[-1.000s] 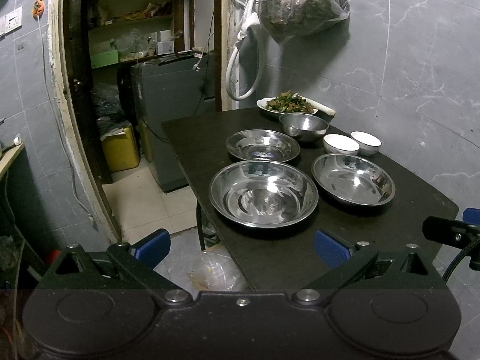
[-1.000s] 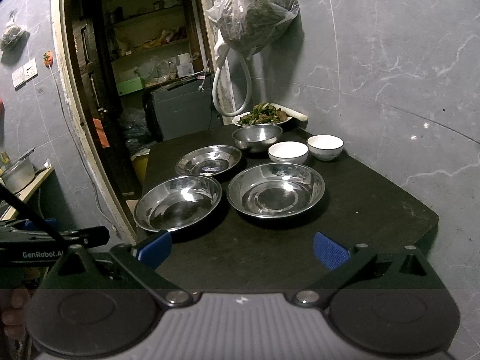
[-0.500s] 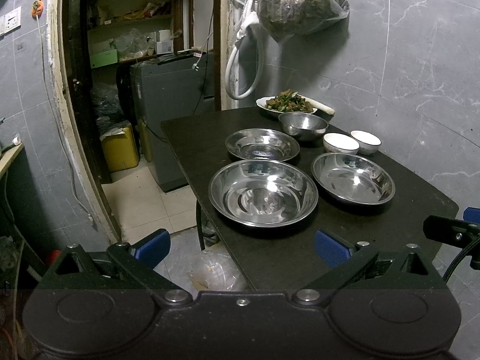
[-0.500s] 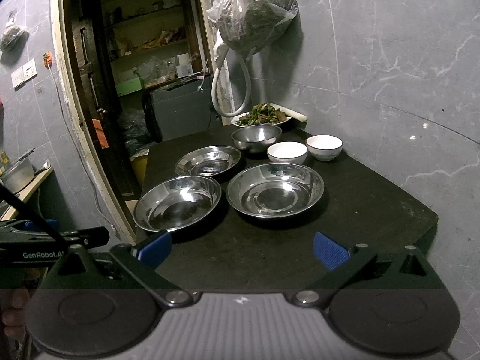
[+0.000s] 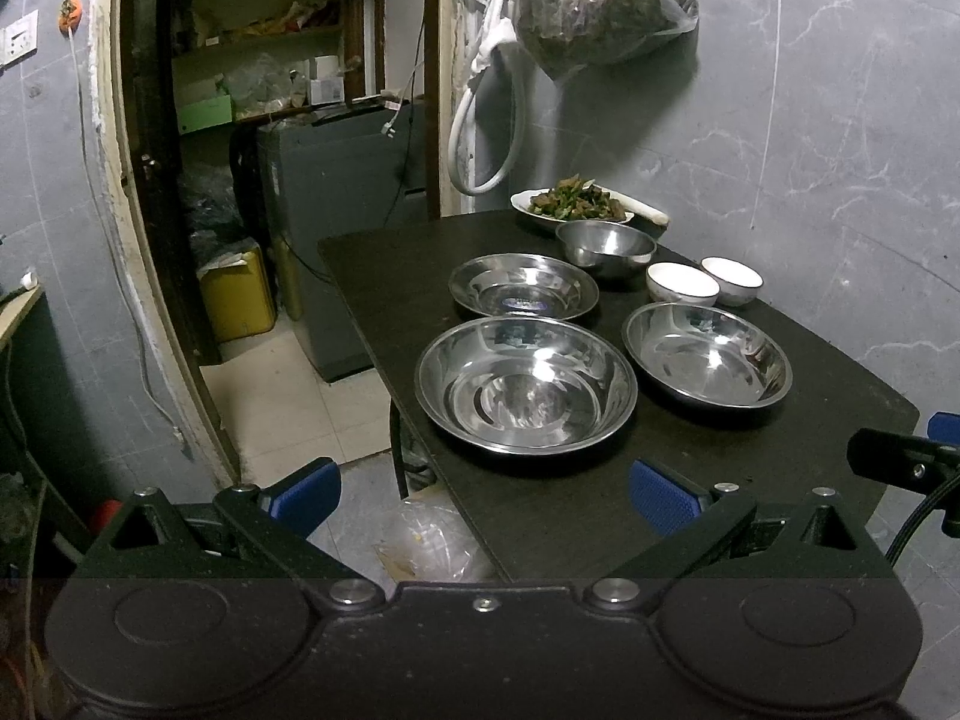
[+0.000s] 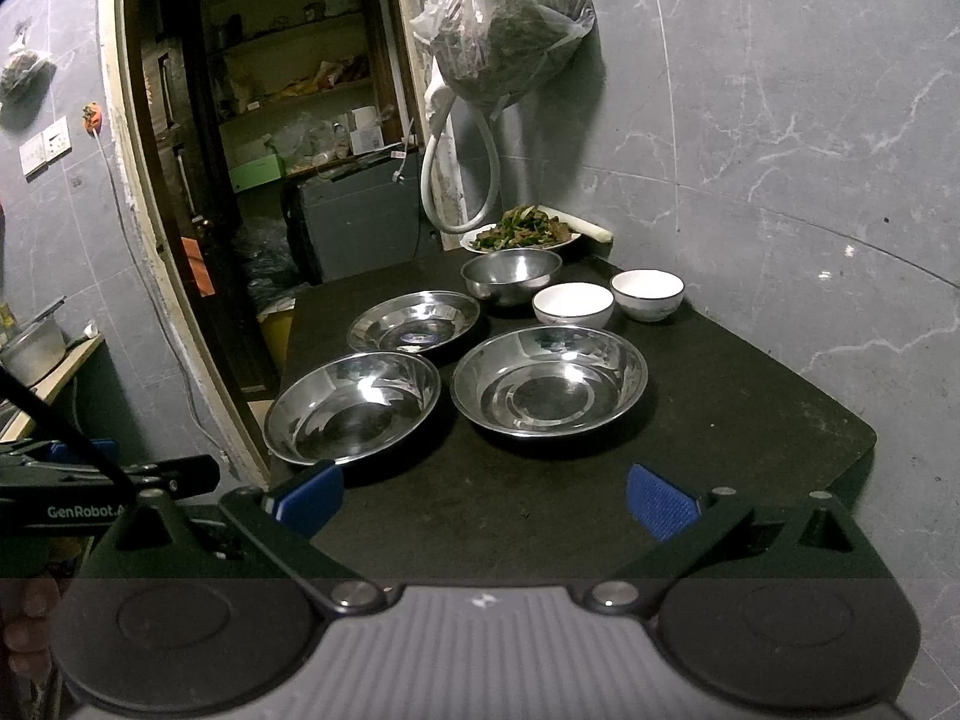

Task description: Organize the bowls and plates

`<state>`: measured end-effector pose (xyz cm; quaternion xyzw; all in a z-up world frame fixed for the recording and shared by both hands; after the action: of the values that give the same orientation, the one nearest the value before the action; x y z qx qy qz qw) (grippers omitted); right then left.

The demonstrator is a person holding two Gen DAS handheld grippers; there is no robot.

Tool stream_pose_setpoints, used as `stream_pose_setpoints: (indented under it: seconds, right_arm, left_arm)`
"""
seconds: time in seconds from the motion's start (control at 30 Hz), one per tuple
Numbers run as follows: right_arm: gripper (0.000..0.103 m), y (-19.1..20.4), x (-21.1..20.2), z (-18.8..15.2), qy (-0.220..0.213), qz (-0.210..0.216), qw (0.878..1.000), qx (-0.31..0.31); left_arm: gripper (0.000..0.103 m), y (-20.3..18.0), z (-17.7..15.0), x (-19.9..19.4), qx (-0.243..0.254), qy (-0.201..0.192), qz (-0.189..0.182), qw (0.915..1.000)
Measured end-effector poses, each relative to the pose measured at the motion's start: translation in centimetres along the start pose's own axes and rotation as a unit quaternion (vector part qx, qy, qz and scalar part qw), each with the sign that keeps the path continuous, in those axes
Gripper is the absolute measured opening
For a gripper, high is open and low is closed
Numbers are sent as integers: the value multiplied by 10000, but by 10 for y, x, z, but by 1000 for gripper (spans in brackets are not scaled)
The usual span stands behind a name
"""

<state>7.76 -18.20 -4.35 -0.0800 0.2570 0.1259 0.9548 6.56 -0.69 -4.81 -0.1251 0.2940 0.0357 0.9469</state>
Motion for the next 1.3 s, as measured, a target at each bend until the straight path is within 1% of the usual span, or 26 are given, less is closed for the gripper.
stream_pose_setpoints:
  seconds: [0.3, 0.57, 0.8, 1.03, 1.2, 1.3]
  right_arm:
    - [103, -2, 4, 2, 40, 5, 10000, 18]
    - [103, -8, 14, -1, 106, 3, 9999, 32]
    - [103, -12, 29, -2, 214, 71, 9997, 16]
    - [103, -18, 51, 7, 241, 224, 9992, -207]
    - [103, -26, 76, 21, 271, 464, 9974, -484]
    - [103, -30, 93, 28, 292, 626, 9958, -602]
  left_arm:
    - [102, -2, -7, 12, 6, 71, -9, 10000]
    - [102, -3, -2, 27, 13, 200, 29, 9998]
    - [102, 0, 3, 46, -186, 327, 104, 9992]
    - [102, 9, 22, 75, -549, 424, 426, 9967]
    - [102, 15, 38, 98, -783, 526, 688, 9932]
    - [102, 16, 46, 113, -871, 651, 911, 9899]
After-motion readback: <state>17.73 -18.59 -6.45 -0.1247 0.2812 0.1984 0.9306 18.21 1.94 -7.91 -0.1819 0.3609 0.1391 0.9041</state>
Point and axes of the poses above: each gripper's, at about its wrist camera, not at the fingertips, and x roughly the way its jaws point, y to its left, z to its top, the point moved 8 cm from there along x, roughly the way its jaws point, and after that the axes turned 15 degrees about -x, right-handed, at the moved point
